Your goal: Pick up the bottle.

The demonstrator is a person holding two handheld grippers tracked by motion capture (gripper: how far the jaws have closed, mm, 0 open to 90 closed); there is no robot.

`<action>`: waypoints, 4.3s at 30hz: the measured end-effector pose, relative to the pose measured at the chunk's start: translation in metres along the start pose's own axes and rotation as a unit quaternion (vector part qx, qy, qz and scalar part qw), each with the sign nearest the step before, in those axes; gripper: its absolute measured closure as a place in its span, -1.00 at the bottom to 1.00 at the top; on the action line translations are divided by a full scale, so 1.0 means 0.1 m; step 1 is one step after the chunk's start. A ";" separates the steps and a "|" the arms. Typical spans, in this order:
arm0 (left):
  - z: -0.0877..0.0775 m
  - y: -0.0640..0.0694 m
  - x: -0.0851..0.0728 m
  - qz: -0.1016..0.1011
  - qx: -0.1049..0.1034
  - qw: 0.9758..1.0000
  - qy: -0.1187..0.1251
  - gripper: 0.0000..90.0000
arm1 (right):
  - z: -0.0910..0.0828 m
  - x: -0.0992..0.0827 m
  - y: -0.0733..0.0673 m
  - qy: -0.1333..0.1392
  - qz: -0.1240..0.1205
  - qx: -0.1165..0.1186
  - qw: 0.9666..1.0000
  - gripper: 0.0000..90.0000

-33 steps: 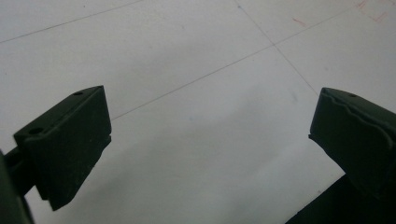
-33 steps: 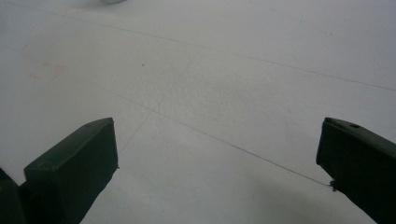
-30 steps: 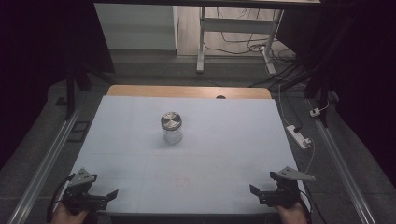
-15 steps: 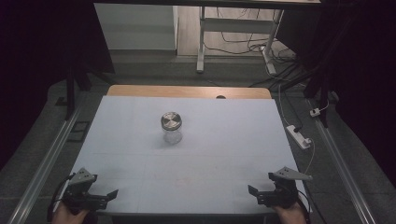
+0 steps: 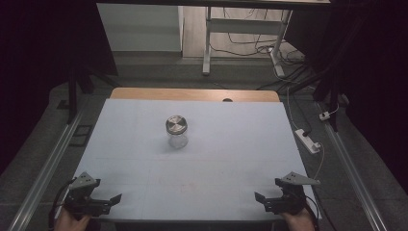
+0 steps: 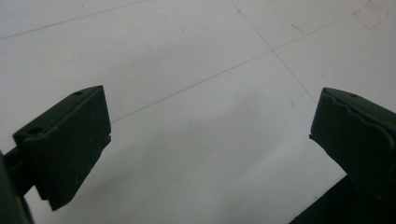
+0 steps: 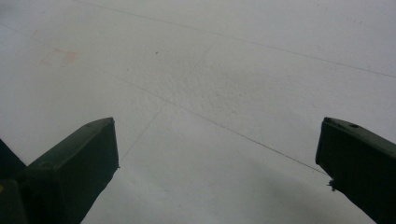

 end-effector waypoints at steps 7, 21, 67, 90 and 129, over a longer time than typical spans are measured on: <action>0.00 0.01 0.06 0.015 0.000 1.000 0.011 -1.00 | 0.00 0.00 -0.01 -0.002 -0.003 0.005 1.000 -1.00; 0.07 0.06 0.23 0.048 -0.035 0.998 0.033 -1.00 | 0.01 -0.01 -0.02 -0.004 -0.005 0.009 1.000 -1.00; 0.75 0.20 1.03 0.100 -0.087 0.990 0.050 -1.00 | 0.01 -0.01 -0.02 -0.006 -0.006 0.011 1.000 -1.00; 1.21 0.20 1.58 0.103 -0.086 0.990 0.049 -1.00 | 0.02 -0.01 -0.03 -0.009 -0.003 0.017 1.000 -1.00; 1.84 0.27 2.08 0.177 -0.077 0.980 0.048 -0.67 | 0.02 -0.02 -0.03 -0.010 -0.005 0.023 1.000 -1.00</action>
Point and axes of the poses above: each handheld gripper's, and its own axes: z roughly forward along the jaws, x roughly out of its top, y roughly to its right, the point moved 10 cm from there along z, roughly forward along the jaws, and after that the axes turned 2 degrees about z, right-handed, at the moved point
